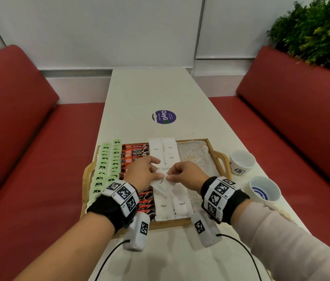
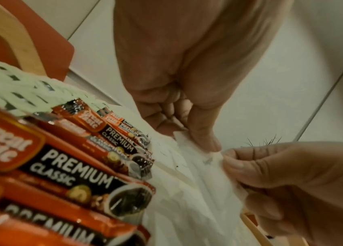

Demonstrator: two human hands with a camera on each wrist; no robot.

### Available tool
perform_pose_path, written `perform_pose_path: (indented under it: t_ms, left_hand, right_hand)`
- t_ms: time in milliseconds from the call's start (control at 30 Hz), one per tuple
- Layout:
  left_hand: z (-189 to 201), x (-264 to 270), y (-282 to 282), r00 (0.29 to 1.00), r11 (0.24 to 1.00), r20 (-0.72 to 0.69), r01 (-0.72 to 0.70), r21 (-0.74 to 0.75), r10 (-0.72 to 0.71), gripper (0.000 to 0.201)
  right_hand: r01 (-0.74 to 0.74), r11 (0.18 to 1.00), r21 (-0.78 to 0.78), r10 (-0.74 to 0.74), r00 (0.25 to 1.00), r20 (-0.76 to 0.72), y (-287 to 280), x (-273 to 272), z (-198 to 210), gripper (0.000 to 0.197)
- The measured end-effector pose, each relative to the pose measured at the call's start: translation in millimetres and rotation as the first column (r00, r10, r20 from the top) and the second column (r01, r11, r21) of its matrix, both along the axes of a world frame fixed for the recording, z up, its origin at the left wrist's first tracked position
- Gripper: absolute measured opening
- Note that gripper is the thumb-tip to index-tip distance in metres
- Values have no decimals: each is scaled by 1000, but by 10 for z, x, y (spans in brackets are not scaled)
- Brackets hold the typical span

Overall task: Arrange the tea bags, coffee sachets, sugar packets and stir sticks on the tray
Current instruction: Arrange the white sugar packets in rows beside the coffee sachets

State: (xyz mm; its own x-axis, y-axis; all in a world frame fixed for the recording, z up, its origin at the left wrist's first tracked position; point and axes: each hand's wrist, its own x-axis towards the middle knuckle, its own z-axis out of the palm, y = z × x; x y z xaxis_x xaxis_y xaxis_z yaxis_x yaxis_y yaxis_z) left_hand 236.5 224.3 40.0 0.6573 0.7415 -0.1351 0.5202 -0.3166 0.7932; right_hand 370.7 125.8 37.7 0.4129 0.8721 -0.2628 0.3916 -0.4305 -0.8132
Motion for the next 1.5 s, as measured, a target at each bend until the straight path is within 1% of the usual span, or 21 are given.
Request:
perform_pose_path:
  t_ms: [67, 133, 200, 267, 300, 367, 467, 567, 600, 667, 767, 867, 1033, 1267, 1333, 1433, 1500]
  left_hand:
    - [-5, 8, 29, 999, 999, 21, -24, -26, 24, 45]
    - [-22, 17, 58, 995, 996, 67, -66, -55, 69, 43]
    - [-46, 20, 81, 989, 992, 96, -109, -56, 114, 38]
    - [-78, 13, 106, 985, 990, 106, -134, -48, 139, 34]
    - [-95, 8, 116, 984, 989, 101, -141, -46, 145, 33]
    - [-120, -5, 137, 984, 987, 90, -152, -44, 155, 31]
    - [-143, -35, 160, 985, 988, 84, -150, -36, 152, 28]
    - [-144, -63, 164, 988, 991, 78, -129, -28, 131, 27]
    - [-141, -72, 162, 989, 992, 74, -124, -28, 126, 28]
    - [-138, -87, 163, 990, 992, 70, -123, -33, 125, 29]
    - [-138, -112, 157, 989, 991, 65, -128, -41, 131, 31]
    - [-106, -139, 137, 990, 991, 53, -129, -29, 130, 31]
    - [11, -231, 20, 987, 989, 59, -146, -23, 147, 30]
    - [240, -468, -385, 980, 983, 88, -181, 15, 179, 26]
    - [296, -545, -528, 976, 981, 101, -194, 23, 191, 25]
    - [356, -638, -735, 973, 979, 118, -202, 25, 198, 26]
    - [369, -688, -861, 974, 981, 118, -193, -4, 192, 26]
  right_hand:
    - [-2, 999, -48, 2, 1000, -9, 5, -1, -9, 8]
    - [38, 994, -99, -42, 998, -40, 16, 3, -21, 11]
    - [120, 981, -154, -131, 989, -68, 60, 19, -51, 16]
    - [217, 952, -215, -234, 971, -56, 119, 46, -92, 23]
    - [257, 939, -230, -273, 961, -44, 144, 65, -110, 24]
    - [305, 921, -244, -317, 949, -10, 201, 108, -138, 18]
    - [324, 905, -276, -314, 946, 80, 293, 138, -156, 4]
    - [338, 890, -306, -303, 940, 158, 375, 137, -178, 22]
    - [340, 884, -320, -292, 937, 190, 388, 130, -179, 24]
    - [338, 875, -347, -269, 935, 231, 408, 117, -184, 21]
    - [339, 866, -368, -260, 933, 248, 416, 99, -180, 9]
    - [350, 865, -358, -270, 929, 254, 403, 109, -172, 8]
    - [350, 886, -306, -279, 926, 253, 298, 86, -78, 21]
    - [269, 940, -210, -219, 947, 234, -67, -235, 196, 31]
    - [249, 955, -158, -210, 950, 231, -201, -348, 281, 29]
    - [231, 971, -67, -213, 955, 206, -394, -504, 370, 18]
    - [238, 971, -25, -230, 956, 183, -526, -608, 397, 19]
